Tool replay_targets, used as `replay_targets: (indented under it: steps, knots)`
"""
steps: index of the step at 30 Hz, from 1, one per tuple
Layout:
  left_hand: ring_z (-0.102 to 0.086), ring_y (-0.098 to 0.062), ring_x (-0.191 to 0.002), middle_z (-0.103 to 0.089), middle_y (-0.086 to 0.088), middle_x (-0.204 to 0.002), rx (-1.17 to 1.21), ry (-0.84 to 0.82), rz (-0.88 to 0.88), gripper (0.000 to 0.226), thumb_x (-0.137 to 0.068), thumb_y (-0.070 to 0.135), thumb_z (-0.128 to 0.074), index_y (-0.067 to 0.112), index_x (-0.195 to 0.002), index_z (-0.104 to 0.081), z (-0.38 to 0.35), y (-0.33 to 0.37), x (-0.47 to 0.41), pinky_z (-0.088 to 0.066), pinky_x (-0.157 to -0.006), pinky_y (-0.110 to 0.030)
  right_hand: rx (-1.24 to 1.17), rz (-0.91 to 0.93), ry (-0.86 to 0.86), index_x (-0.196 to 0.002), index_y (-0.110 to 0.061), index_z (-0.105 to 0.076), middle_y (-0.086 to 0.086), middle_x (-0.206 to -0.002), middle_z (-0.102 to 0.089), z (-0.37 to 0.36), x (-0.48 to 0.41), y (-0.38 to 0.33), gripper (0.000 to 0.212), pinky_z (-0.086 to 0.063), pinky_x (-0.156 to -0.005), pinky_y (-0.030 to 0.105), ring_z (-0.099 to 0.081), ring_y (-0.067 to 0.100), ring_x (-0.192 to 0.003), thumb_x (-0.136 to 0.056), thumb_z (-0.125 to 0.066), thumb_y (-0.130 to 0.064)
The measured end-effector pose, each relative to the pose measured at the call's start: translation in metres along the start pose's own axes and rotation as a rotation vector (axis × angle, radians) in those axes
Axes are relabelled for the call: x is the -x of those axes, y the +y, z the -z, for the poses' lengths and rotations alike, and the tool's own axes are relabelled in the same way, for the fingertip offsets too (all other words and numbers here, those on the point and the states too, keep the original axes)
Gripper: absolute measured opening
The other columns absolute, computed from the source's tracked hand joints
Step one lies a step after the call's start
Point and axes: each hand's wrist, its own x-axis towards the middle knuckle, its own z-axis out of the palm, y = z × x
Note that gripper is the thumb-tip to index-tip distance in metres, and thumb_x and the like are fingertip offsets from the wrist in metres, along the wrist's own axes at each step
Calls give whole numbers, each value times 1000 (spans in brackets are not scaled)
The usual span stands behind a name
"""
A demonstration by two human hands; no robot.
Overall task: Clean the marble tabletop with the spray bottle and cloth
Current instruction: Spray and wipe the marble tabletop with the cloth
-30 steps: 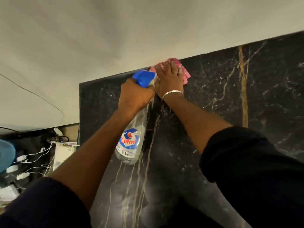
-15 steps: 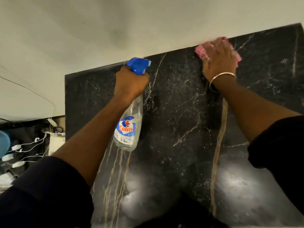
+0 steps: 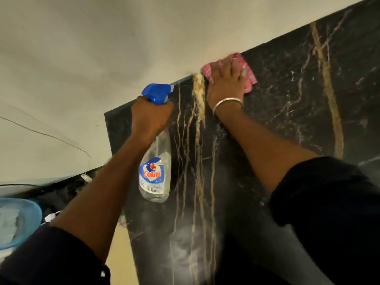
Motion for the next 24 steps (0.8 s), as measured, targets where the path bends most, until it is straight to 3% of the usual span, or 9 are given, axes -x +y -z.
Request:
replay_targets:
  steps: [4,7,14,21,24]
  knots:
    - [-50,-6,-63,-49,6,-68,-50,61,1,15,-87,19,-63,16,-95,-51,38,-34,-5,-43,-64,-14,-56,134,-21,-156,-19,-21,14,-164,-14,-24,31,-101,60,-2,-120,61,-4,41,-151,-99,-39,-29]
    - [-51,-7,-64,-53,2,-73,-59,104,24,19,-86,19,-65,15,-101,-53,69,-61,-6,-45,-68,-16,-42,220,-65,-155,-21,-25,12,-163,-18,-39,48,-166,62,-3,-120,61,-7,40,-151,-97,-43,-35]
    - [-61,-22,-69,-61,-5,-74,-107,156,139,31,-79,22,-70,8,-105,-61,125,-118,-2,-56,-75,-42,19,421,-180,-152,-21,-34,10,-159,-27,-54,78,-268,61,-13,-119,59,-16,40,-147,-97,-45,-44]
    - [-61,-32,-79,-62,-17,-88,-116,169,171,37,-84,26,-68,6,-113,-57,115,-119,8,-55,-86,-49,49,726,-218,-144,-29,-48,2,-163,-25,-46,81,-264,45,-1,-123,51,-6,32,-152,-102,-37,-41]
    - [-57,-25,-79,-59,-13,-86,-114,132,128,28,-86,21,-67,10,-108,-54,88,-95,11,-51,-80,-33,32,707,-184,-147,-27,-45,3,-163,-24,-35,68,-219,50,-5,-123,52,-7,29,-153,-101,-39,-46]
